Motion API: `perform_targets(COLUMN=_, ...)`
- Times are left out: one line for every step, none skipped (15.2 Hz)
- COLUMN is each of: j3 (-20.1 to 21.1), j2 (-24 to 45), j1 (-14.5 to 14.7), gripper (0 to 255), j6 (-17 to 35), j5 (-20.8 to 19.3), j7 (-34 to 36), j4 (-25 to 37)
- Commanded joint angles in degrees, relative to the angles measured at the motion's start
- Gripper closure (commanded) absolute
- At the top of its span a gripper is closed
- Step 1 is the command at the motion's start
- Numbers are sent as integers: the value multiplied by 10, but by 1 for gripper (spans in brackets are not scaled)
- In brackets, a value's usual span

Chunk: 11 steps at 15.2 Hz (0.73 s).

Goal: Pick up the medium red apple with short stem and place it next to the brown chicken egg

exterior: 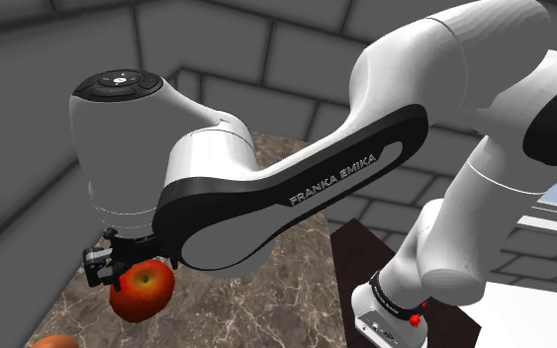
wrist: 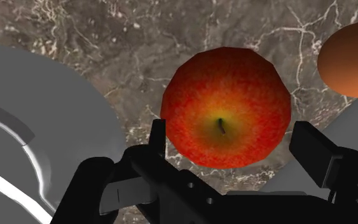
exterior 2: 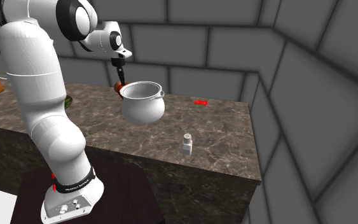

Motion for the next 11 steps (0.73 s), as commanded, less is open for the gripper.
perform_targets(j3=0, j2=0, j1=0, gripper=0, j6=0, j5=0, j7=0, j4=0)
perform_targets(j3=0, j2=0, j1=0, gripper=0, j6=0, j5=0, j7=0, j4=0)
perform_targets(j3=1, j2=-10, j1=-2, gripper=0, j6=-17, j5=8, j7=-5, j4=10)
perform_targets(j3=2, j2=-19, j1=-4, gripper=0, j6=-35, j5=15, j7=-10, j4=20)
perform_targets(j3=3, j2=-27, j1=-5, gripper=0, j6=-52, j5=21, j7=-15, j4=31)
perform_targets(j3=3, j2=-33, j1=-6, gripper=0, j6=-66, j5=26, j7=-18, j4=40)
perform_targets(j3=3, j2=-33, j1=-6, gripper=0, j6=-66, j5=26, j7=-18, j4=40)
perform_targets(j3=3, j2=-34, j1=-6, gripper=0, j6=-66, j5=26, j7=-18, j4=40)
perform_targets(j3=3, j2=-33, j1=-6, gripper=0, j6=-66, j5=26, j7=-18, j4=40)
perform_targets(j3=3, j2=-33, j1=-6, gripper=0, j6=-66, j5=26, j7=-18, j4=40)
perform_targets(j3=3, j2=-33, j1=-6, gripper=0, j6=-66, j5=26, j7=-18, j4=40)
